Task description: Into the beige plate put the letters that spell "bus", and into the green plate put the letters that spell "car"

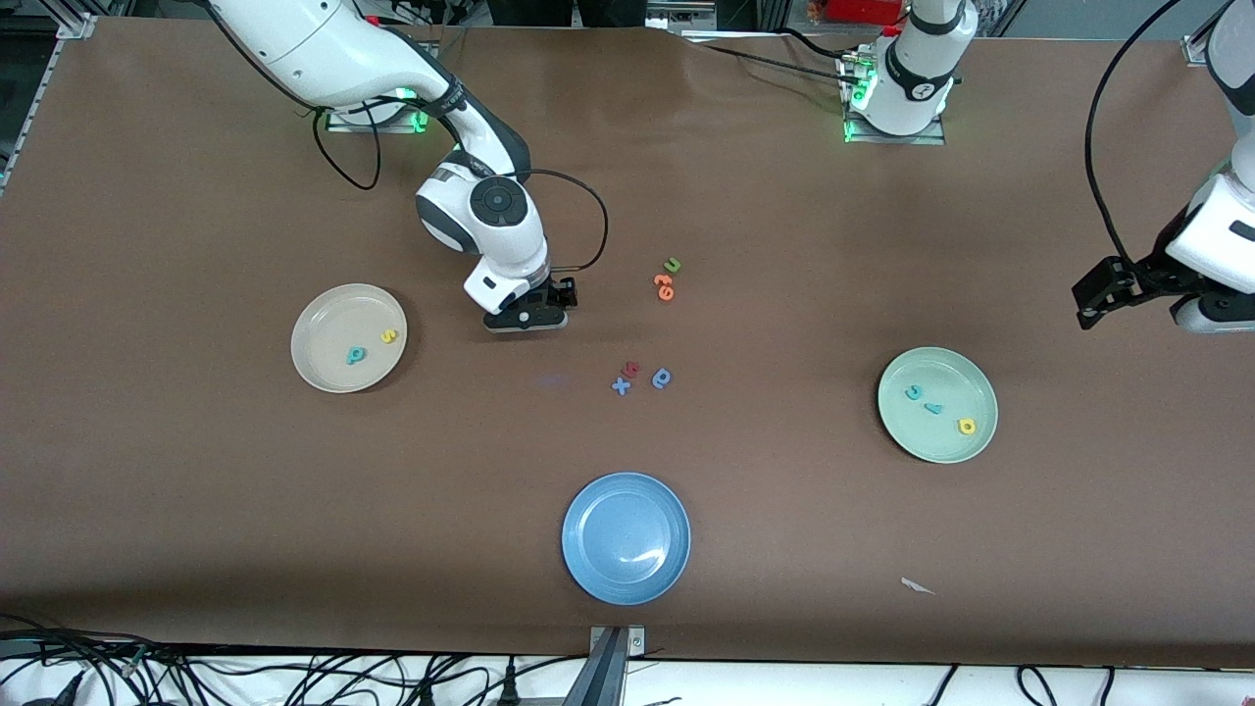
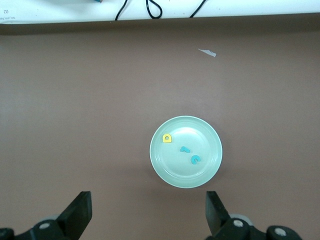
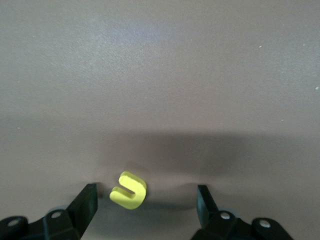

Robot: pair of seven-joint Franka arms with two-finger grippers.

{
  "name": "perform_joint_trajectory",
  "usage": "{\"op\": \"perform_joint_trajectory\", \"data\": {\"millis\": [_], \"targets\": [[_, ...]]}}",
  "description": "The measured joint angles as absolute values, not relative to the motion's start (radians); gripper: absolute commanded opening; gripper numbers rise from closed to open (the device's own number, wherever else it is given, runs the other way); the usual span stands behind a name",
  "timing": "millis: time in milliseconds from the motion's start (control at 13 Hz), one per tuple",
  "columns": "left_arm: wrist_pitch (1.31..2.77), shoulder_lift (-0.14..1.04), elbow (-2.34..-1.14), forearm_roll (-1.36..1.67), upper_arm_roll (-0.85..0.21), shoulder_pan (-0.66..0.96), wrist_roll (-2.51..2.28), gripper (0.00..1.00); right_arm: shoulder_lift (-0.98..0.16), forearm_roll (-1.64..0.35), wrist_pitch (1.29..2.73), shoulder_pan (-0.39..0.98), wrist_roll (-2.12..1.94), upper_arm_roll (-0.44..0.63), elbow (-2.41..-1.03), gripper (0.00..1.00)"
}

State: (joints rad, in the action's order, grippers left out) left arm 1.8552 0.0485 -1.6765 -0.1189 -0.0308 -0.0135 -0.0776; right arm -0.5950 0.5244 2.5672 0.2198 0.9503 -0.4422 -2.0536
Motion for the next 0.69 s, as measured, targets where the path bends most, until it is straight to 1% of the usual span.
{"op": "perform_joint_trajectory", "data": {"millis": [231,309,386,540,617,694], "targets": [[1.861,0.047,-1.682,-0.031,0.028,0.007,-0.075,1.00,-0.602,0.537,2.583,0.220,0.972,-0.438,-2.053,0.77],[1.861,0.046,-1.682,-0.025,0.035,0.008,-0.075,1.00,-0.602,0.538,2.585,0.220,0.975,-0.438,-2.052,0.76],[1.861,0.043,-1.683,-0.024,0.037,0.009,-0.075,1.00,-0.602,0.538,2.586,0.221,0.976,-0.438,-2.052,0.73],[1.860,0.032,-1.692,-0.023,0.037,0.019,-0.075,1.00,-0.601,0.538,2.587,0.221,0.978,-0.438,-2.050,0.72],[1.860,0.029,-1.699,-0.023,0.037,0.024,-0.075,1.00,-0.601,0.538,2.588,0.221,0.978,-0.438,-2.050,0.69],[1.860,0.032,-1.702,-0.023,0.037,0.026,-0.075,1.00,-0.601,0.538,2.589,0.221,0.979,-0.438,-2.050,0.65]]}}
